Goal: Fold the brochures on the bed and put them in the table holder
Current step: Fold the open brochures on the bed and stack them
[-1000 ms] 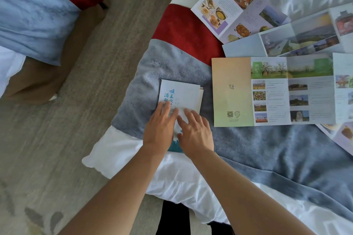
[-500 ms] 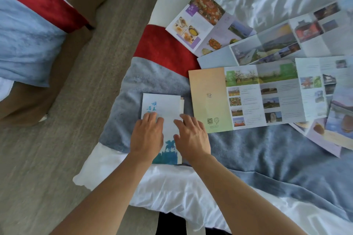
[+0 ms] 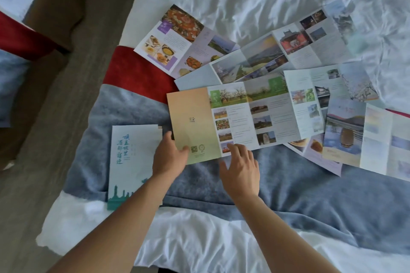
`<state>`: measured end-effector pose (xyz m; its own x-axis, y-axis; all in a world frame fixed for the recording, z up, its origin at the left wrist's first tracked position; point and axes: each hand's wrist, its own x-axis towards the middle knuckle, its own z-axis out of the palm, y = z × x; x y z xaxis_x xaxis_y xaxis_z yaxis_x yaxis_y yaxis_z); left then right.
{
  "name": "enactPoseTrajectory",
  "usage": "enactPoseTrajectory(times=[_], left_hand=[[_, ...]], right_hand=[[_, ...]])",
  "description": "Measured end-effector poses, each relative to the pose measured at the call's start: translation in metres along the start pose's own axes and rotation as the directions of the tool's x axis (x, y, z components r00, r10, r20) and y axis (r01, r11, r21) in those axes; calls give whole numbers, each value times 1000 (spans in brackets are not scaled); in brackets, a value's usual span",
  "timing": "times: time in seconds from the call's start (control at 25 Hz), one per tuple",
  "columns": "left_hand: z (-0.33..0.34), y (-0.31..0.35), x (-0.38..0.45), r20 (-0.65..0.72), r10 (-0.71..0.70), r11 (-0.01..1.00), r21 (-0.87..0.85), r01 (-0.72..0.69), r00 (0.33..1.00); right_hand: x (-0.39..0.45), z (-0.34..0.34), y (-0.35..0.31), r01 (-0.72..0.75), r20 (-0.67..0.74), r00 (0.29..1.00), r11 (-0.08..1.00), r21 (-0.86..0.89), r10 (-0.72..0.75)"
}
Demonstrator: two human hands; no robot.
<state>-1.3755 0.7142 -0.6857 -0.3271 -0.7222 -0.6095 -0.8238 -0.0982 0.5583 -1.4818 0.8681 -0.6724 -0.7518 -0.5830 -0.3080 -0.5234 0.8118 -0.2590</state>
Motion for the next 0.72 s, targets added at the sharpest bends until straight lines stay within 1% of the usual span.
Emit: enactPoseTrajectory(times=[0.04,0.08,0.12,0.24,0.32,0.44,0.6,0.72], left_hand=[[4,6,2,-9,-91,990,-105,89,996],[7,11,3,-11,-155,970,-191,150,988],[10,16,3,-11,-191,948,-261,181,982],[13,31,-2,-30,-223,890,-415,191,974],[13,45,-11,-46,-227,849,-498,174,973],[11,69,-30,-66,-225,807,-572,148,972],[8,99,-53,-113,-224,794,-597,114,968],[16,114,-63,-99,-224,792,-599,122,970]], right_hand=[[1,-2,9,-15,5,1000,1000,8,15],[2,-4,17,-28,10,1000,999,19,28],[4,-7,24,-37,11,999,999,33,37],[10,-17,37,-42,16,999,998,55,41],[14,-27,43,-4,33,999,998,58,2],[20,-44,50,55,49,997,995,86,-59],[28,-69,60,38,36,998,984,175,-45],[31,-87,74,48,9,999,976,214,-51]])
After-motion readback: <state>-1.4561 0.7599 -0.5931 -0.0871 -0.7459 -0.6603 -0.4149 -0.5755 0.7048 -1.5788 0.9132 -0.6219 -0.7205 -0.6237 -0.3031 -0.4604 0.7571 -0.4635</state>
